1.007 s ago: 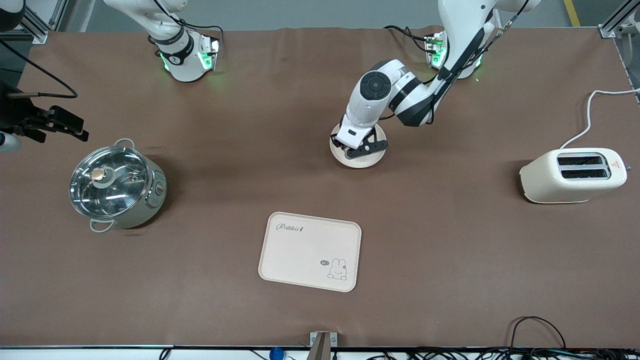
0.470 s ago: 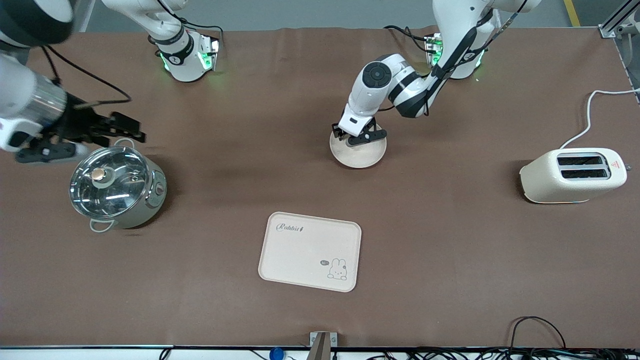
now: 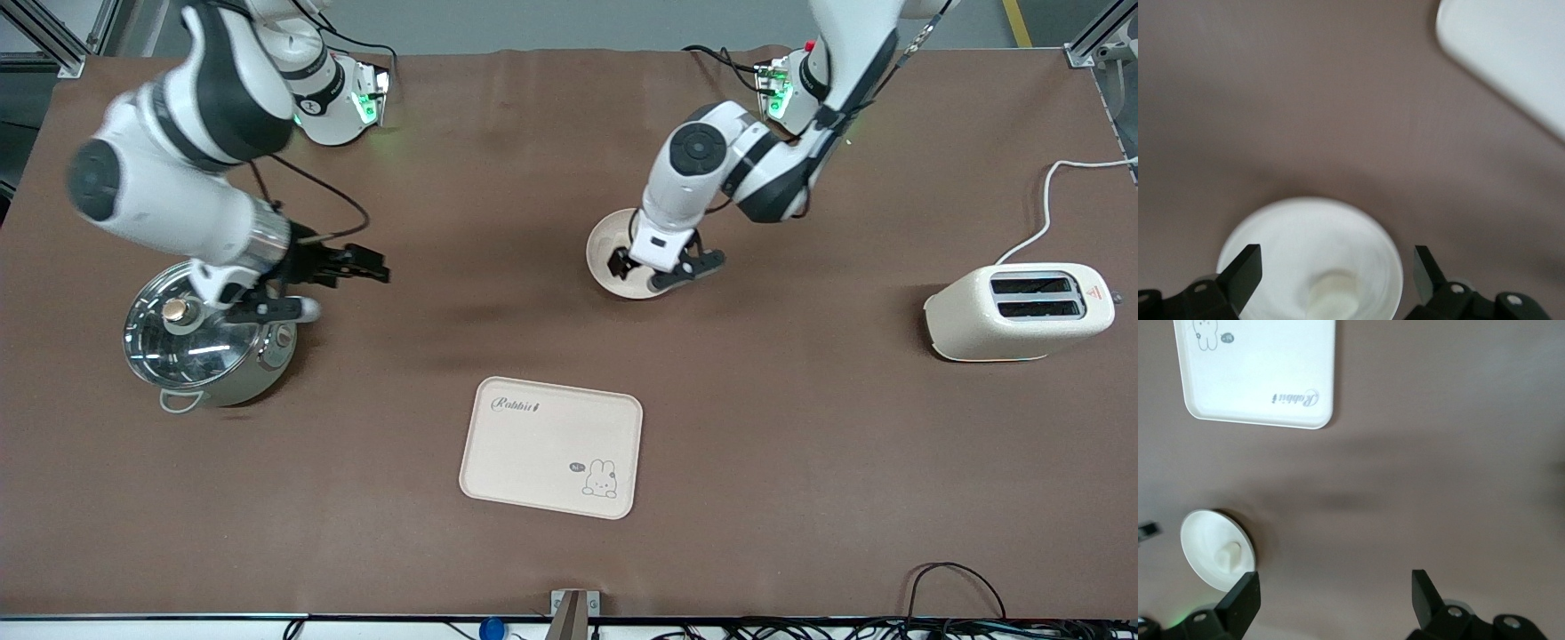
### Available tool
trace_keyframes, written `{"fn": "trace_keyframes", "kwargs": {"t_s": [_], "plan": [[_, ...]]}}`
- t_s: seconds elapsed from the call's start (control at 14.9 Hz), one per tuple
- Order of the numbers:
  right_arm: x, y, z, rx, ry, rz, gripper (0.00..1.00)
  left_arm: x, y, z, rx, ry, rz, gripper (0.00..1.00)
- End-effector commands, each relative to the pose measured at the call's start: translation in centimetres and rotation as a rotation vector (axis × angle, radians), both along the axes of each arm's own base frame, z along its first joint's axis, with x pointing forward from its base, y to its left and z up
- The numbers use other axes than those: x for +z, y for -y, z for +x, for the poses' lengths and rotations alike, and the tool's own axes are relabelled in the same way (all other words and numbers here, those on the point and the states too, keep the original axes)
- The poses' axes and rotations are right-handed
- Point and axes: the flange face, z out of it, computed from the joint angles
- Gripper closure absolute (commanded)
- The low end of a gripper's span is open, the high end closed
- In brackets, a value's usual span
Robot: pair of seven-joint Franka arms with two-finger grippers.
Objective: Place bun in plate and plate on tray
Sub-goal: 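Release the bun onto the plate while the right gripper reaches toward the plate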
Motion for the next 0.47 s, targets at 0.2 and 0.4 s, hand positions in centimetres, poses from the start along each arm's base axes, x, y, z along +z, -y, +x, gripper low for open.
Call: {"fn": "trace_keyframes", "kwargs": {"t_s": [0.2, 0.4], "plan": [[-13.1, -15.1, -6.4, -0.096, 0.046, 0.006, 0.16, 8.1, -10.8, 13.8, -0.116, 0.159, -0.009, 0.00], [-17.6, -20.5, -9.9, -0.141, 0.102, 0.026, 0.24, 12.9, -14.6, 17.1, -0.241, 0.184, 0.109, 0.00]]}}
